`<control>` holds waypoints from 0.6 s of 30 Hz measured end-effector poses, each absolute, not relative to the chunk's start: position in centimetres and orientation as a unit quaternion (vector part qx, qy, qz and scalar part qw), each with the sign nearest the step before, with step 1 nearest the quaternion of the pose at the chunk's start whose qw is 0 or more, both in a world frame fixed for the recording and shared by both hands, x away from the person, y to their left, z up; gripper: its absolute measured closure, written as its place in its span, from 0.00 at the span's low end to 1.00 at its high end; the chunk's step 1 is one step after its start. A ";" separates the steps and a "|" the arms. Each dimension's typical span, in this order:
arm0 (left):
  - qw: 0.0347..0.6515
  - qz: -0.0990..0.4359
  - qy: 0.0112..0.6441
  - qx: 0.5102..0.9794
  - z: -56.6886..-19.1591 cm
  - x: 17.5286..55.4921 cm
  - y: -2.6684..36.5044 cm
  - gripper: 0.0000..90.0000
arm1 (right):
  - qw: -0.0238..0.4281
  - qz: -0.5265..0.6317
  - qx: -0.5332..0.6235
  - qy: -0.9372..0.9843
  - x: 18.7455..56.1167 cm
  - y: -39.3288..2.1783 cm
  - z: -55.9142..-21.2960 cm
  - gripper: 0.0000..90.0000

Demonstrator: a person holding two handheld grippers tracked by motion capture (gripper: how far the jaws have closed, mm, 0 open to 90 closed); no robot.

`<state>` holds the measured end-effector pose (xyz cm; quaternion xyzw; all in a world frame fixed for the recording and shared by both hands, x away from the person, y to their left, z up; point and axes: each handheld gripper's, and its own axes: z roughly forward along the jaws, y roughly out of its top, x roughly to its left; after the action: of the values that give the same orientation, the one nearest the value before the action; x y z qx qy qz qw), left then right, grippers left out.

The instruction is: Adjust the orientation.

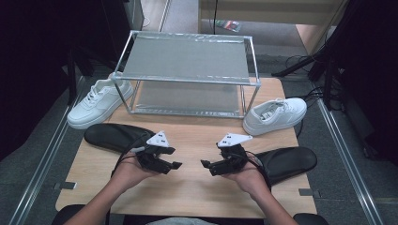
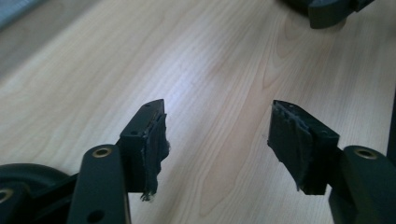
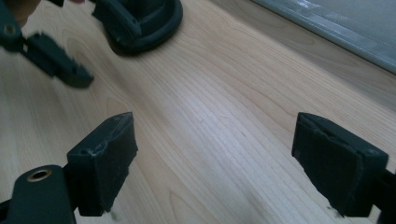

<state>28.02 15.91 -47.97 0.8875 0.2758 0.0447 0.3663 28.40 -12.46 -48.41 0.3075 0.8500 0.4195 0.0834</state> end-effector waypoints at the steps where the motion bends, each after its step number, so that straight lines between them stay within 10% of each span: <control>1: 0.361 0.042 0.280 0.889 -48.0 28.1 16.1 0.45 | 0.088 0.415 0.305 0.852 28.3 -12.6 -48.4 0.15; 18: 0.346 0.033 0.301 0.888 -47.5 28.1 17.8 0.45 | 0.094 0.416 0.267 0.864 27.6 -14.0 -46.8 0.39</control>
<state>28.08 17.83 -47.47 0.8879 0.3010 0.0329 0.3462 27.57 -13.99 -46.79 0.2672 0.8642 0.4158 0.0941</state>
